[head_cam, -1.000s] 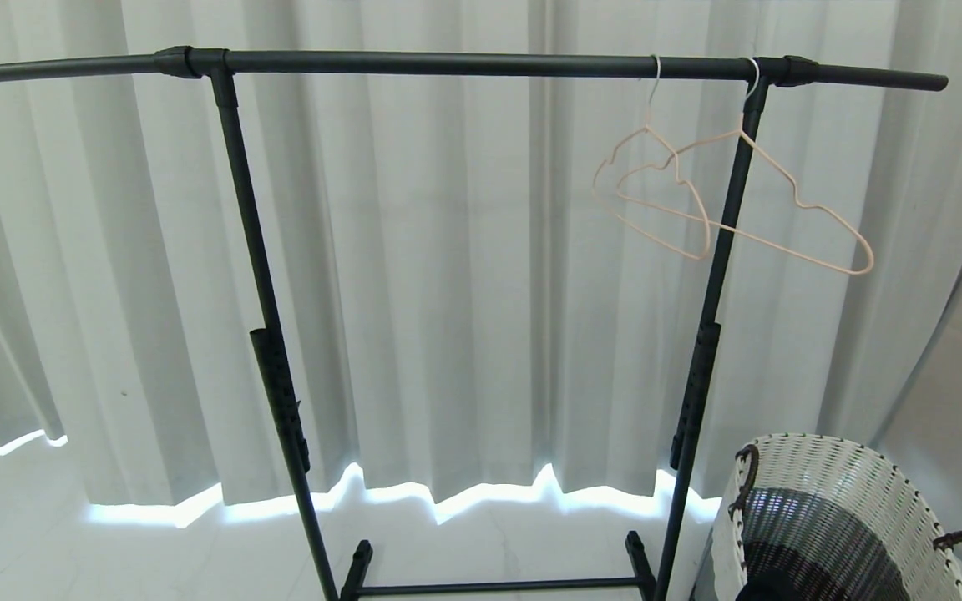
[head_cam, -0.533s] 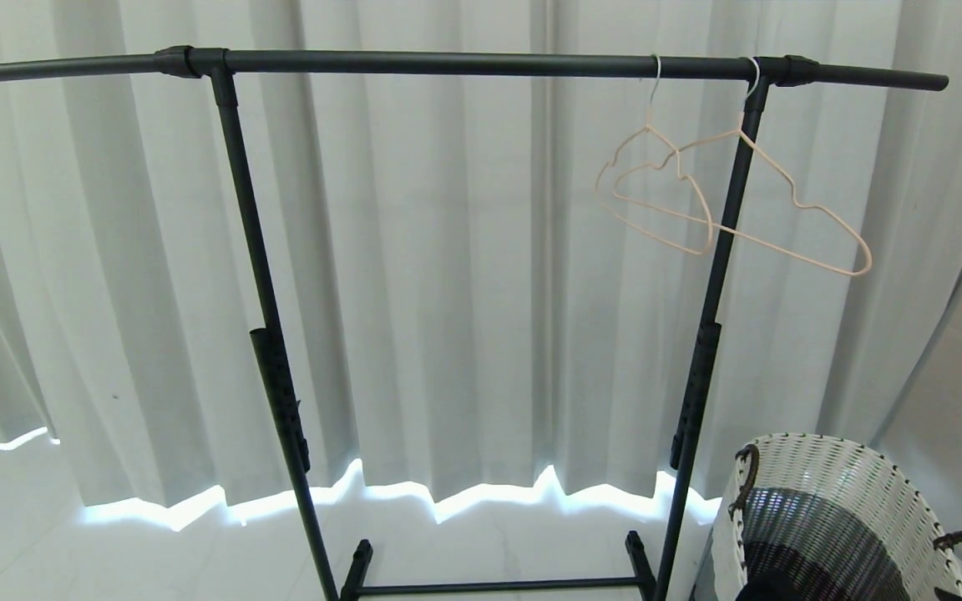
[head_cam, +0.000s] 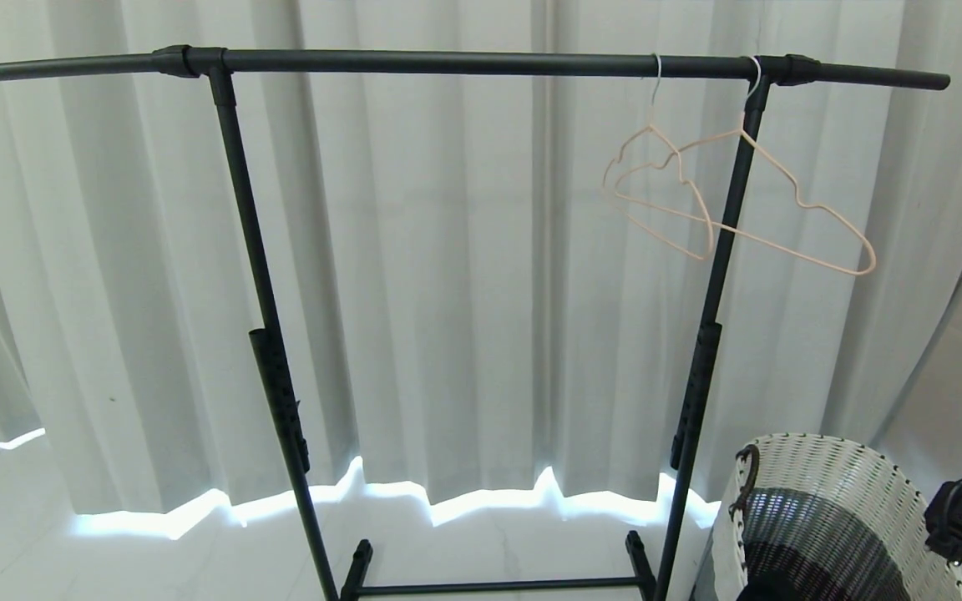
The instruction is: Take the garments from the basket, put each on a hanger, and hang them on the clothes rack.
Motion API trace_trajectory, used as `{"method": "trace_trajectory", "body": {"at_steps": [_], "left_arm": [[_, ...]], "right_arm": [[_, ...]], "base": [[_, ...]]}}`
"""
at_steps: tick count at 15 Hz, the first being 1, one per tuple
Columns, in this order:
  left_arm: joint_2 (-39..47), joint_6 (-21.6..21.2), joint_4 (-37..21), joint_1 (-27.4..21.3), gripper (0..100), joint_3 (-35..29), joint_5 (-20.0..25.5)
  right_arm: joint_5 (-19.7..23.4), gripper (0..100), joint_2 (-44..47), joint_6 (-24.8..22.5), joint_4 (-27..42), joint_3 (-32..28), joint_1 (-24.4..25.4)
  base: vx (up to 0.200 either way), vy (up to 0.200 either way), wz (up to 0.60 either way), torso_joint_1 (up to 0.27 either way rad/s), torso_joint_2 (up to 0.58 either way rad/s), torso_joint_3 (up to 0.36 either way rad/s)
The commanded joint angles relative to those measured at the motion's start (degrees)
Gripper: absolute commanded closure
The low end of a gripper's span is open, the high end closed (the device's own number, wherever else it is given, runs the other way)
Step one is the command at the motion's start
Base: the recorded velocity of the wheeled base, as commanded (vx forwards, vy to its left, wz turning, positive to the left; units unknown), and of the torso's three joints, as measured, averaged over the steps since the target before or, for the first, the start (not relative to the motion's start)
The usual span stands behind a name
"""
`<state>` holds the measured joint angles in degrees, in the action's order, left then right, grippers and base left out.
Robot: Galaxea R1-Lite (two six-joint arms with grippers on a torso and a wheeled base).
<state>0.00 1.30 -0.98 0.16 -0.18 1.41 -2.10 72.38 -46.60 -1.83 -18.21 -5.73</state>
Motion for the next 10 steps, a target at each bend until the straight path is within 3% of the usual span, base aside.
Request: {"method": "trace_trajectory", "body": {"at_steps": [1,6,10], "left_arm": [[0.00,0.01,0.01,0.02,0,0.01,-0.01],[0.00,0.01,0.01,0.02,0,0.01,-0.01],[0.00,0.01,0.01,0.02,0,0.01,-0.01]], "right_arm": [[0.43,0,0.66,-0.07,-1.51,1.95,0.02],[4.91,0,0.84,-0.59,-1.77,1.78,0.54],[4.29,0,10.86,-3.14,-5.20,2.13,0.46]], "base": [[0.000,0.000,0.00,0.000,0.00,0.000],[0.000,0.000,0.00,0.000,0.00,0.000],[0.000,0.000,0.00,0.000,0.00,0.000]]}}
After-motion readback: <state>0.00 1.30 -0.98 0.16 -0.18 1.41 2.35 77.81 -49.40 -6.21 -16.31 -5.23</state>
